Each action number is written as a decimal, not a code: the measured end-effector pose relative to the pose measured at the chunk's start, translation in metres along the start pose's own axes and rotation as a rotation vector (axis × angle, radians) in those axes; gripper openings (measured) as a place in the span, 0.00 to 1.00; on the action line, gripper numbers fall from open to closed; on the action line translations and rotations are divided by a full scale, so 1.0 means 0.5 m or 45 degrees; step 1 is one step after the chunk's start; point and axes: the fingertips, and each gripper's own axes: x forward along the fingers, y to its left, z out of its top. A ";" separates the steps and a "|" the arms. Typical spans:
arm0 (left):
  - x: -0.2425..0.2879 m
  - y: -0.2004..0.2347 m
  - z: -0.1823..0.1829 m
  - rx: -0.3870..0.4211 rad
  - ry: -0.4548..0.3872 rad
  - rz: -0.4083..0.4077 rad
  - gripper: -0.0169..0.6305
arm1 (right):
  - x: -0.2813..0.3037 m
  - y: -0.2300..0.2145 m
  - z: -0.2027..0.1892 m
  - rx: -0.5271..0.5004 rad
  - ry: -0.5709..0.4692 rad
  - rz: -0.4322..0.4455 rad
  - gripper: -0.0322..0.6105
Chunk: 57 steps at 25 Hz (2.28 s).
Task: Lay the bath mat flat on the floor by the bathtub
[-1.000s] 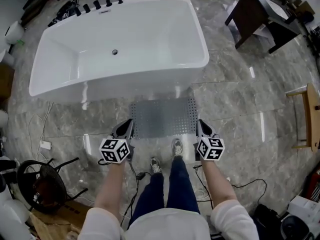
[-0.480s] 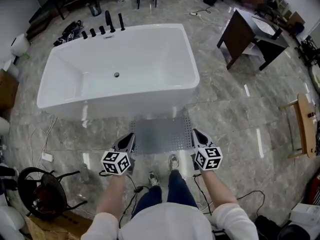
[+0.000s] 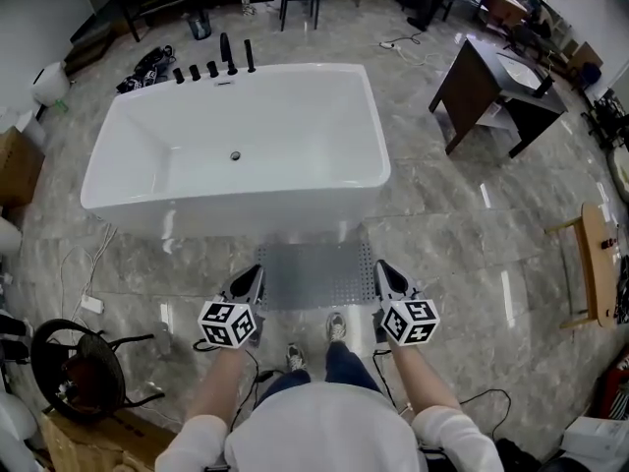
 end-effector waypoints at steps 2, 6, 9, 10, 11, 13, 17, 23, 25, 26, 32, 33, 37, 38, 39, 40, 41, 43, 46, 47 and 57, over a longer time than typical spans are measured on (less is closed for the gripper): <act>-0.001 -0.005 0.014 0.001 -0.019 -0.005 0.09 | -0.004 0.009 0.006 -0.007 -0.009 0.011 0.10; -0.001 -0.027 0.044 0.033 -0.044 -0.031 0.09 | -0.010 0.015 0.018 0.016 -0.028 0.019 0.10; -0.008 -0.039 0.065 0.050 -0.066 -0.048 0.09 | -0.014 0.024 0.030 0.019 -0.046 0.028 0.10; -0.009 -0.044 0.070 0.060 -0.071 -0.050 0.09 | -0.016 0.026 0.037 0.021 -0.056 0.033 0.10; -0.009 -0.049 0.074 0.073 -0.073 -0.052 0.09 | -0.018 0.028 0.045 0.021 -0.069 0.038 0.10; -0.009 -0.058 0.080 0.094 -0.075 -0.055 0.09 | -0.022 0.029 0.065 0.010 -0.095 0.045 0.10; -0.012 -0.073 0.092 0.082 -0.084 -0.070 0.09 | -0.033 0.034 0.095 -0.033 -0.131 0.051 0.10; -0.014 -0.090 0.109 0.094 -0.106 -0.071 0.09 | -0.050 0.044 0.107 -0.096 -0.136 0.063 0.10; -0.012 -0.095 0.114 0.093 -0.109 -0.075 0.09 | -0.052 0.046 0.113 -0.108 -0.141 0.071 0.10; -0.012 -0.096 0.116 0.094 -0.111 -0.075 0.09 | -0.053 0.047 0.117 -0.107 -0.147 0.072 0.10; -0.027 -0.101 0.139 0.103 -0.170 -0.084 0.09 | -0.055 0.053 0.145 -0.116 -0.182 0.069 0.10; -0.031 -0.104 0.142 0.111 -0.181 -0.086 0.09 | -0.057 0.054 0.149 -0.120 -0.187 0.069 0.10; -0.044 -0.115 0.158 0.146 -0.209 -0.095 0.09 | -0.070 0.055 0.171 -0.128 -0.220 0.066 0.10; -0.044 -0.118 0.162 0.160 -0.209 -0.097 0.09 | -0.070 0.054 0.177 -0.128 -0.225 0.063 0.10; -0.043 -0.121 0.166 0.174 -0.207 -0.097 0.09 | -0.071 0.053 0.181 -0.126 -0.228 0.061 0.10; -0.041 -0.123 0.169 0.184 -0.204 -0.096 0.09 | -0.070 0.051 0.183 -0.124 -0.229 0.060 0.10; -0.040 -0.124 0.171 0.191 -0.201 -0.093 0.09 | -0.070 0.049 0.184 -0.123 -0.227 0.058 0.10; -0.038 -0.122 0.172 0.196 -0.192 -0.088 0.09 | -0.067 0.047 0.185 -0.123 -0.221 0.055 0.10; -0.036 -0.115 0.170 0.185 -0.176 -0.076 0.09 | -0.063 0.045 0.182 -0.121 -0.212 0.049 0.10; -0.036 -0.114 0.168 0.179 -0.170 -0.073 0.09 | -0.063 0.044 0.181 -0.117 -0.210 0.047 0.10; -0.034 -0.116 0.174 0.195 -0.161 -0.052 0.09 | -0.059 0.037 0.181 -0.127 -0.190 0.035 0.10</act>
